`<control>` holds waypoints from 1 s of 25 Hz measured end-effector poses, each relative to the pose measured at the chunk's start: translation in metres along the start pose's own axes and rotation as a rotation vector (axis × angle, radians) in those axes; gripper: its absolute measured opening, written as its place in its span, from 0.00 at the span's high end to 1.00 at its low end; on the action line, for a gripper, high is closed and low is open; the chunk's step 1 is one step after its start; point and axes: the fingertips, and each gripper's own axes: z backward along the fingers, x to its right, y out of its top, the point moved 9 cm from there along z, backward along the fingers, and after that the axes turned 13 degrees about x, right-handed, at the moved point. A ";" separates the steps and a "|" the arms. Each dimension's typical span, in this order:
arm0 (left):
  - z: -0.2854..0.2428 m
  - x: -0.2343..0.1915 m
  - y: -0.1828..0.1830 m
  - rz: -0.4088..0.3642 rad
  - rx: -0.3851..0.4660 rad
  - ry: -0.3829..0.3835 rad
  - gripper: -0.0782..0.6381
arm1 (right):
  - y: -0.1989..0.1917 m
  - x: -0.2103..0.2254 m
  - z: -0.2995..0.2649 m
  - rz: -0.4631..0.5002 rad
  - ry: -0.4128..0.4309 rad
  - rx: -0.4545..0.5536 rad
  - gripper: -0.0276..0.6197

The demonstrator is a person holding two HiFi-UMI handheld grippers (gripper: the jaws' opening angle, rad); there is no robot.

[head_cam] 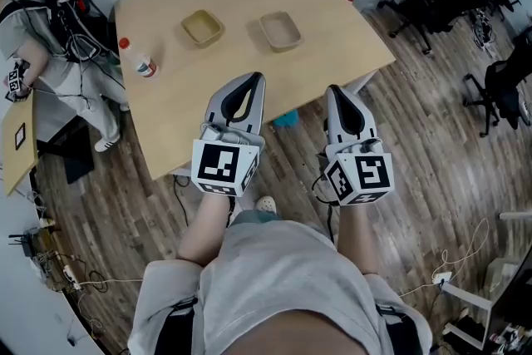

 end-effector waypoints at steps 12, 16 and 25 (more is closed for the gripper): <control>-0.030 -0.011 -0.017 0.027 -0.020 -0.034 0.87 | -0.011 0.012 -0.022 0.002 -0.022 -0.026 0.94; -0.045 -0.009 -0.022 0.018 -0.025 -0.015 0.87 | -0.013 0.028 -0.035 -0.006 -0.007 -0.025 0.94; -0.078 -0.013 -0.024 -0.003 -0.013 0.076 0.87 | -0.011 0.060 -0.077 -0.012 0.085 -0.022 0.94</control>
